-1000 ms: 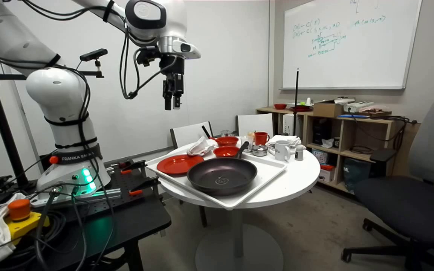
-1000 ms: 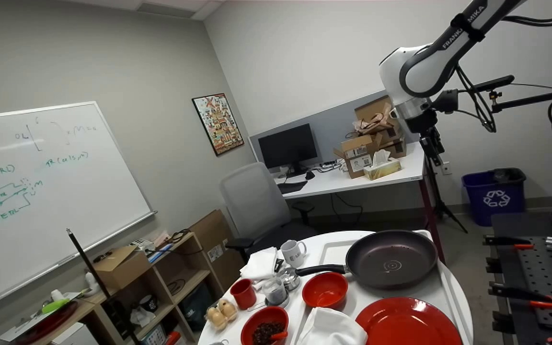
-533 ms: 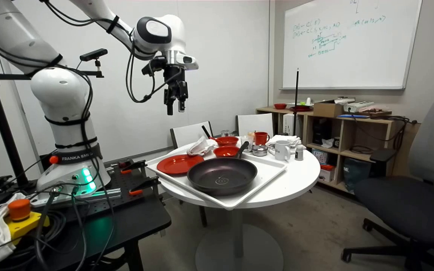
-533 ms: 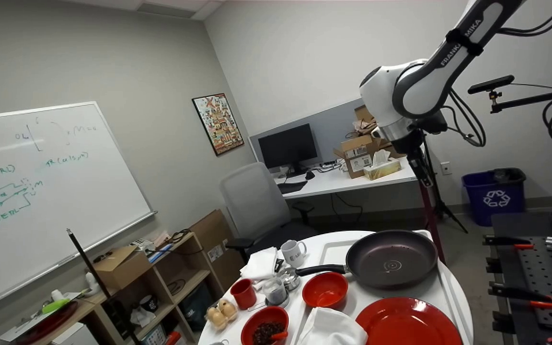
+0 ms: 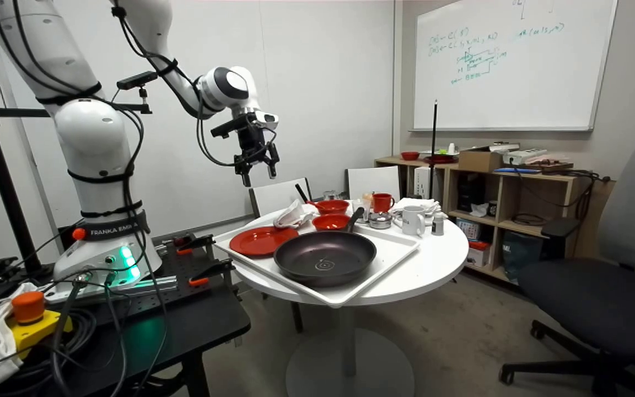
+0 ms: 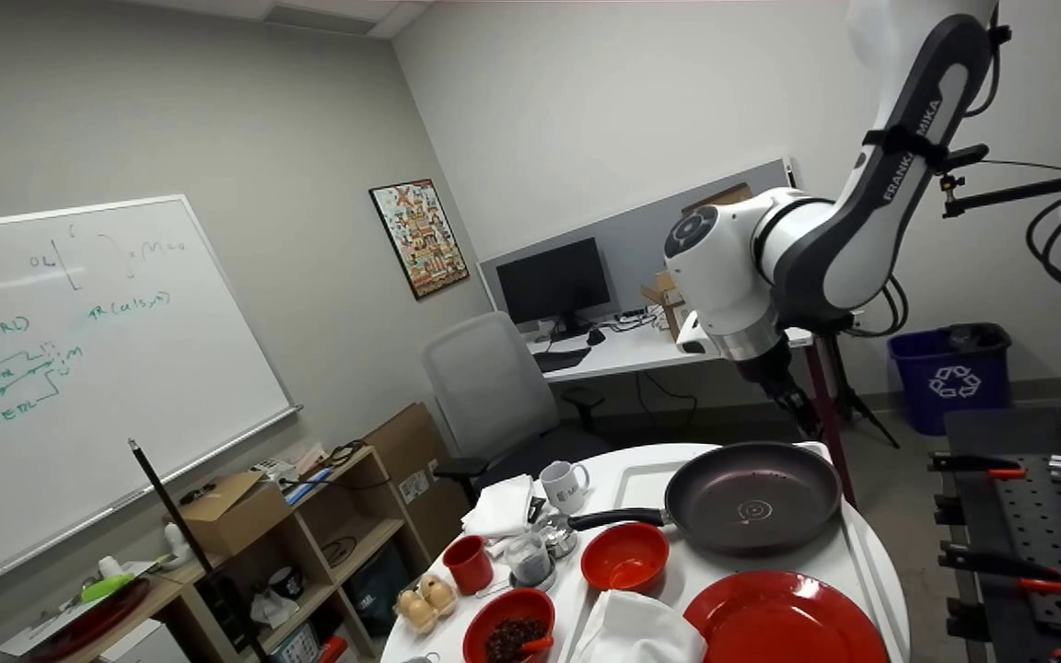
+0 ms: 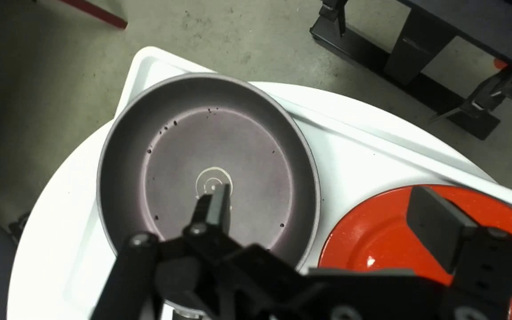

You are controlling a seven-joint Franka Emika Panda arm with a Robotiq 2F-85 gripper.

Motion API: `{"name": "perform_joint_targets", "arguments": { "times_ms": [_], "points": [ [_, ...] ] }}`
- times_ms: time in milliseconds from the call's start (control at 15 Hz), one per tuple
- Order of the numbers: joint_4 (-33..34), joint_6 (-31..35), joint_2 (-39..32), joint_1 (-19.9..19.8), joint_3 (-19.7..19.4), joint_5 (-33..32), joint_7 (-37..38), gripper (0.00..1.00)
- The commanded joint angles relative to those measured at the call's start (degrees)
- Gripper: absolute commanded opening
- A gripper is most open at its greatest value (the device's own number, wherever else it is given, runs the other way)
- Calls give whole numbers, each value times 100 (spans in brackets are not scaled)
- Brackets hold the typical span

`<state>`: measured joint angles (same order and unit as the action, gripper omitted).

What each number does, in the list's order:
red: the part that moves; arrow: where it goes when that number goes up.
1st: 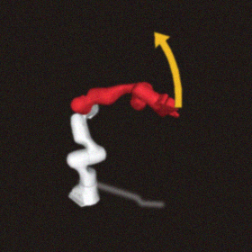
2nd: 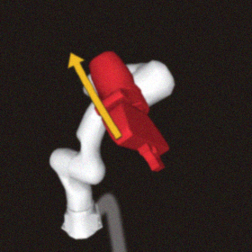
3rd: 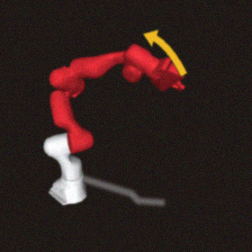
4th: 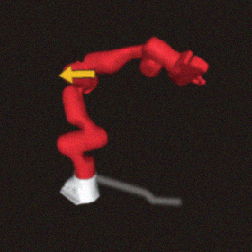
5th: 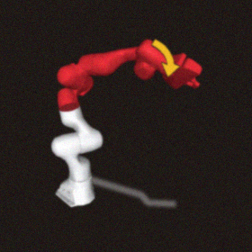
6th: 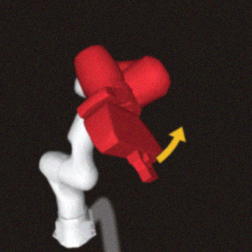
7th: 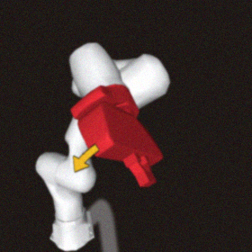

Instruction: Use the red and white towel to wipe the black pan

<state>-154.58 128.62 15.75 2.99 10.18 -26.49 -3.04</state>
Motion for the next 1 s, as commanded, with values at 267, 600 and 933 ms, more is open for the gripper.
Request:
{"name": "perform_joint_targets", "arguments": {
  "times_ms": [267, 600, 933],
  "points": [
    [605, 347, -1534, 463, 408, -1918, 96, 100],
    [1143, 601, -2413, 846, 416, -2913, -202, 100],
    [1659, 1686, -3272, 967, 429, -3320, -681, 100]
  ]
}}
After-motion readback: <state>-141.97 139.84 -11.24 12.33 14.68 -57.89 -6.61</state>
